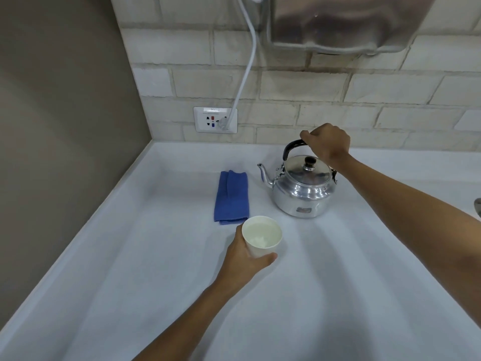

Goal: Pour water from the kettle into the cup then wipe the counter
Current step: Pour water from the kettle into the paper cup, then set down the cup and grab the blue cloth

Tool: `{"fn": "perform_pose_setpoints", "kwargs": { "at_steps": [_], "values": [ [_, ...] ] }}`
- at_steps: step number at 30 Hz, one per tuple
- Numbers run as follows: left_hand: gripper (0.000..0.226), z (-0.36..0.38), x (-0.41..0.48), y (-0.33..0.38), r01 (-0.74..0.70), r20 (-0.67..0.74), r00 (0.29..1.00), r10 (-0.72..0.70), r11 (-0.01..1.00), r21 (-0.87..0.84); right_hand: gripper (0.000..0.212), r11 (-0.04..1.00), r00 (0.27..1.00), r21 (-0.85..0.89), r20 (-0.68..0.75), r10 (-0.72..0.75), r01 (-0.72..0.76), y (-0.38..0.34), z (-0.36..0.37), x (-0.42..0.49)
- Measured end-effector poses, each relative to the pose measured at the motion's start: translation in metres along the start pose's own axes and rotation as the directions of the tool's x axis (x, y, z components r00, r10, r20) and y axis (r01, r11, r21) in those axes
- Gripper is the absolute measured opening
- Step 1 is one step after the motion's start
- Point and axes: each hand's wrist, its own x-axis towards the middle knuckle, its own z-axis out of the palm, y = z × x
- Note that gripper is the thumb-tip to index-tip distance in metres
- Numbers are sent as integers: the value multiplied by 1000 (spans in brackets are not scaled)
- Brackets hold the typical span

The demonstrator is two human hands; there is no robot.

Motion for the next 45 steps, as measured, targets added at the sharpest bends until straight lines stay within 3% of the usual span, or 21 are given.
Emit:
{"fn": "perform_pose_setpoints", "kwargs": {
  "at_steps": [9,13,16,19,21,23,26,29,32,36,39,42,45],
  "values": [
    [75,0,0,-3,-4,-1,1000,4,1000,-2,48,1000,1000,8,10,18,-18,4,18,6],
    [82,-15,-5,-5,-62,79,995,58,997,37,51,1000,1000,5,21,13,-13,4,16,1],
    [89,-46,-13,-11,-100,85,992,89,986,135,42,994,992,107,-125,-23,37,4,8,-19],
    [78,-80,-12,-13,-84,-30,995,95,962,260,39,954,959,298,-279,52,35,14,7,-76],
    [67,-92,1,-10,-103,-81,988,133,947,304,42,960,986,277,-164,0,46,25,21,-128],
    [58,-92,22,-5,-132,-108,979,175,936,326,45,987,996,158,86,-34,20,37,41,-180],
    [51,-77,65,1,-166,-60,977,206,904,394,61,994,946,-98,316,71,-42,55,63,-230],
    [50,-55,110,-2,-179,36,980,197,780,599,96,976,936,-217,340,88,-14,59,71,-247],
    [52,-39,148,-8,-139,71,989,133,622,771,104,968,939,-251,325,112,-29,57,73,-247],
    [54,-28,182,-21,-19,11,1000,17,611,791,84,973,937,-220,324,134,-63,54,73,-247],
    [52,-19,194,-29,11,-32,999,26,583,812,73,971,931,-226,333,149,-75,52,75,-246],
    [49,-11,188,-29,-56,28,998,59,571,819,82,967,931,-248,332,149,-66,51,73,-244],
    [46,-10,165,-28,-228,179,973,143,541,809,97,963,941,-267,314,128,-41,51,73,-246]
  ]
}}
